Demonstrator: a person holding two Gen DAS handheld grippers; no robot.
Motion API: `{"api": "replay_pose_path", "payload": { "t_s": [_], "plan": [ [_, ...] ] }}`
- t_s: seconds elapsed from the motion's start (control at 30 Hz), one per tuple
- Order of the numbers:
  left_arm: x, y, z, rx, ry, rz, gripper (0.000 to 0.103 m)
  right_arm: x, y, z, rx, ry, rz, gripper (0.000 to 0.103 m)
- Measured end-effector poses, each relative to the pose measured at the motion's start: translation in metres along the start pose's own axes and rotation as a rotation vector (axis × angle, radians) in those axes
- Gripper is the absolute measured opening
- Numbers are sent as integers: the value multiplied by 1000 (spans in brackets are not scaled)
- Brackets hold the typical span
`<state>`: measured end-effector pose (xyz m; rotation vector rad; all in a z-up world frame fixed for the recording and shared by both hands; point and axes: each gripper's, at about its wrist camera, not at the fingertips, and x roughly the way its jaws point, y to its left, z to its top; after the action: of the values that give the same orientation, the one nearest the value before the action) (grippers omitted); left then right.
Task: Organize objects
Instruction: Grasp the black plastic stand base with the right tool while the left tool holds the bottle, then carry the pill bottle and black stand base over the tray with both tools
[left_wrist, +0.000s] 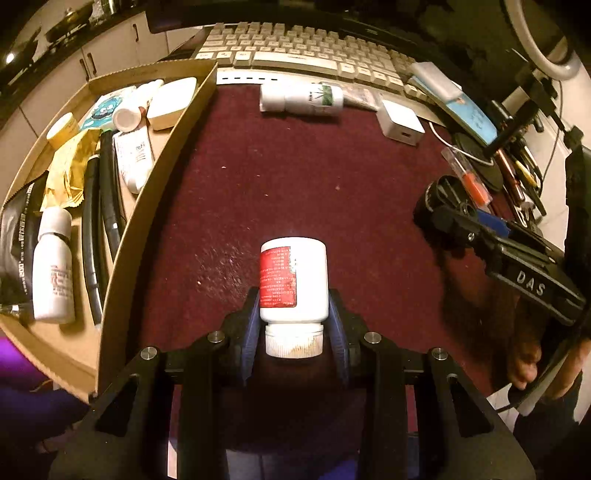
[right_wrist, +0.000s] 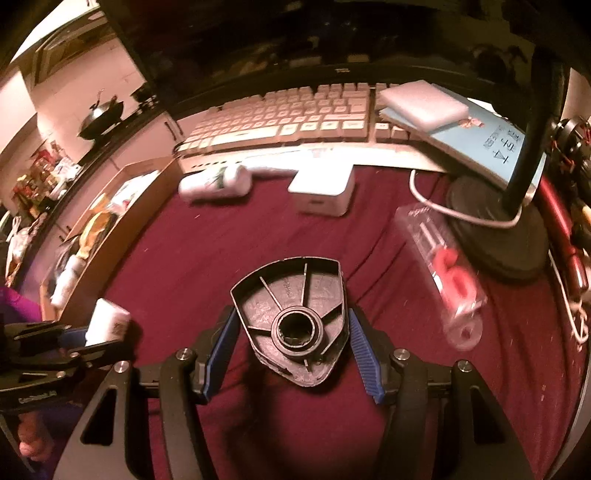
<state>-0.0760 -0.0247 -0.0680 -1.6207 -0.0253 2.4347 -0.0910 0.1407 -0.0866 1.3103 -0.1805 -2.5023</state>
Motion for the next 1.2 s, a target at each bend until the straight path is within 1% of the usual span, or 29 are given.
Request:
{"api": "replay_pose_path", "payload": {
  "t_s": [0.1, 0.23, 0.63, 0.77, 0.87, 0.93, 1.0, 1.2],
  "plan": [
    [-1, -6, -2, 0, -5, -2, 34, -8, 9, -7, -19, -1, 11, 60],
    [-12, -8, -8, -10, -32, -11, 34, -21, 18, -14, -26, -15, 28, 60],
    [-58, -5, -29, -40, -118, -13, 34, -63, 55, -24, -88, -80, 66, 60],
    [-76, 2, -33, -55, -151, -18, 34, -77, 67, -26, -110, -99, 76, 60],
    [-88, 8, -36, -67, -173, -14, 34, -83, 74, -26, -114, -98, 89, 60],
    [-94, 14, -36, -81, -179, -27, 34, -86, 80, -26, -121, -98, 102, 60],
    [-99, 21, -36, -96, -181, -40, 34, -86, 85, -26, -128, -94, 110, 60],
    [-104, 46, -29, -143, -190, -23, 34, -78, 99, -24, -155, -75, 126, 60]
  ]
}}
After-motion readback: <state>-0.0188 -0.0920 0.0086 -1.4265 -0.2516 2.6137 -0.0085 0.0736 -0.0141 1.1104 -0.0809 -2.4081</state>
